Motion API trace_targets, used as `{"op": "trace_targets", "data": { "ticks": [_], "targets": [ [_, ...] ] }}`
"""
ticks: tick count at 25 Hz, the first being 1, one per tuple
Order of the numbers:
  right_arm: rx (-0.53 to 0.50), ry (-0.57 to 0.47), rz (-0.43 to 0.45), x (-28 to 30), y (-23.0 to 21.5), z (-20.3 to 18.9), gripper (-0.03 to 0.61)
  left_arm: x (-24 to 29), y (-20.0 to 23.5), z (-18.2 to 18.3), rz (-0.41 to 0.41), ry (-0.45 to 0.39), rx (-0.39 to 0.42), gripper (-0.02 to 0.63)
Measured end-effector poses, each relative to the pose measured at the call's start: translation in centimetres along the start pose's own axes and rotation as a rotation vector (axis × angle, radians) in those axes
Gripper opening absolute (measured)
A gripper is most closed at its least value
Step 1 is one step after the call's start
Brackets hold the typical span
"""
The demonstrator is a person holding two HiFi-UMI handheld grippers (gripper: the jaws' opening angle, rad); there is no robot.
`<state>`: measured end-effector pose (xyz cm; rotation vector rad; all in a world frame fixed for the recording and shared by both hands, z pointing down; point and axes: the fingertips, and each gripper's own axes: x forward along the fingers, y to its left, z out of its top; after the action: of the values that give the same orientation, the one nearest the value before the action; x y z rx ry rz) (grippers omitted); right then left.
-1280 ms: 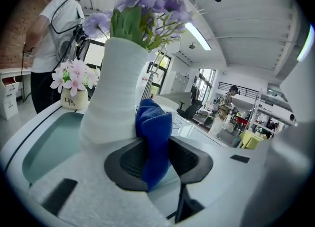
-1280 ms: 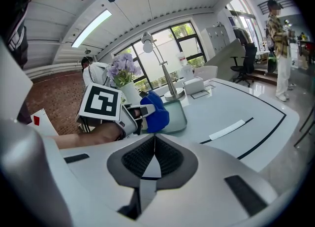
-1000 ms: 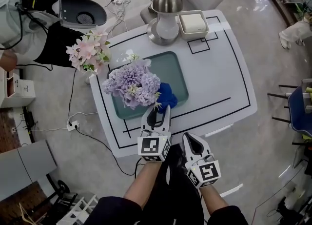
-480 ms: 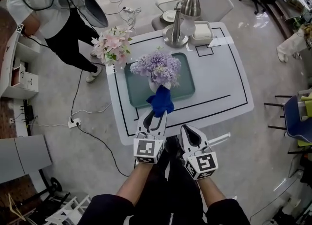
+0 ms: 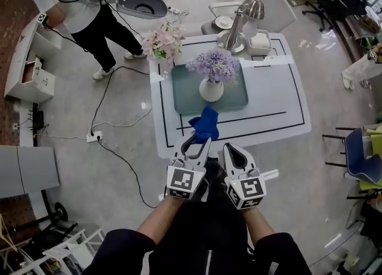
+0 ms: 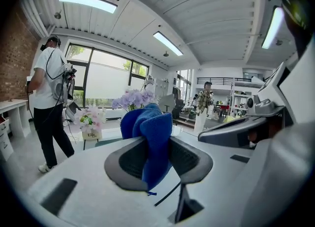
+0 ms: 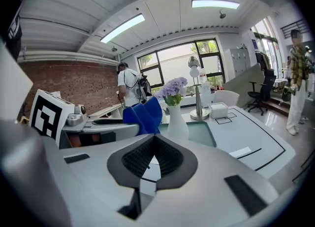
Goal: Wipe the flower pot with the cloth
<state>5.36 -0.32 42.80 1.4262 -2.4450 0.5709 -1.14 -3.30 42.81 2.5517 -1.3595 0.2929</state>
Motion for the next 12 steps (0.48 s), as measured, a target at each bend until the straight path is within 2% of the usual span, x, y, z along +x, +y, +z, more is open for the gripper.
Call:
{"op": "trace_targets", "data": {
  "ticks": [12],
  "targets": [
    [-0.030, 0.003, 0.046, -0.8, 3.9, -0.7, 0.008, -5.2, 0.4, -1.9, 0.049, 0.020, -0.036, 0.126]
  ]
}}
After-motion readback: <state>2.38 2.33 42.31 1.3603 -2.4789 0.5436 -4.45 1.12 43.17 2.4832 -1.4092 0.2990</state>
